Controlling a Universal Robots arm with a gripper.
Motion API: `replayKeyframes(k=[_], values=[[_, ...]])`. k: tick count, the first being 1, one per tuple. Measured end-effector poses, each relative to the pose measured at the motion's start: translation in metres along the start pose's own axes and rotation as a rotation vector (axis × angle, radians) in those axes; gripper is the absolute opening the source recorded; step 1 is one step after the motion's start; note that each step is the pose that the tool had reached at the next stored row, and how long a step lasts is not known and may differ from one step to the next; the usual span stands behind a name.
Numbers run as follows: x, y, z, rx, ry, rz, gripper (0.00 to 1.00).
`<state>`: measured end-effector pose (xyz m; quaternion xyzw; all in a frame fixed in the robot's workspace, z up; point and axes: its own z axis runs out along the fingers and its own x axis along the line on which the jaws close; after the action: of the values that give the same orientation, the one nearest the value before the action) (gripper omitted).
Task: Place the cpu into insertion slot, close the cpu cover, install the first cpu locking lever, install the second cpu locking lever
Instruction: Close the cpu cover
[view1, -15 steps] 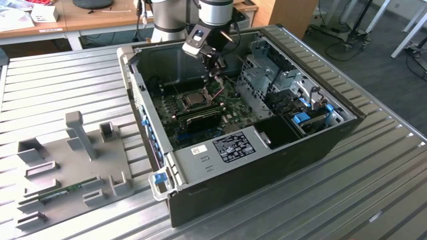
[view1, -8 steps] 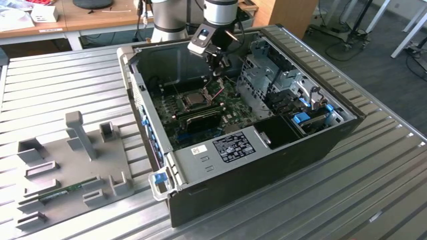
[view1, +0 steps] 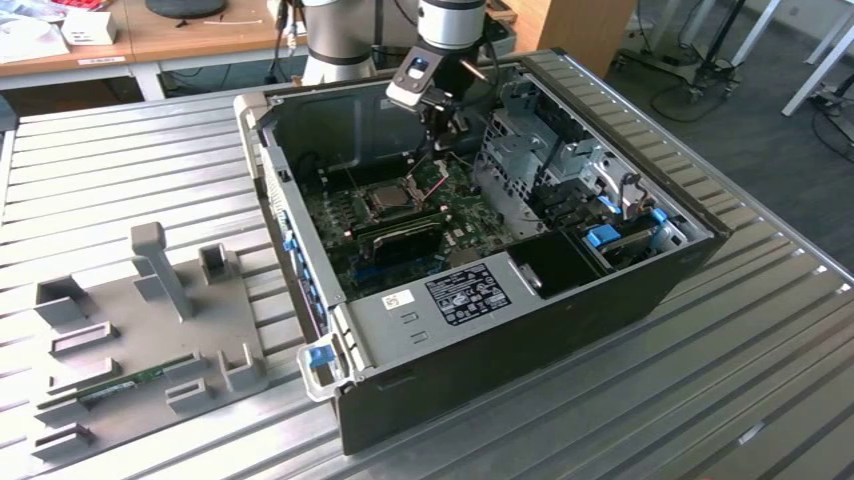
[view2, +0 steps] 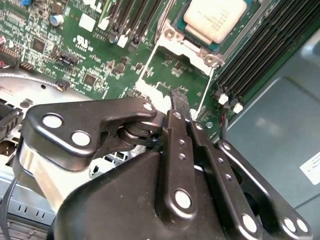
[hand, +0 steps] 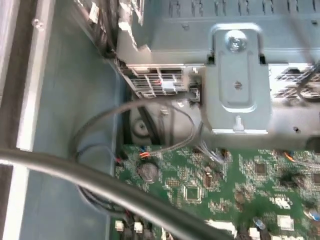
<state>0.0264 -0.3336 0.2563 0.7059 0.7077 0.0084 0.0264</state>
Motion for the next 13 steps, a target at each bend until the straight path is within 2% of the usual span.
replayKeyframes(k=[13], values=[[0.0000,0.0199,0.0010,0.0000,0.0000,0.000,0.10]])
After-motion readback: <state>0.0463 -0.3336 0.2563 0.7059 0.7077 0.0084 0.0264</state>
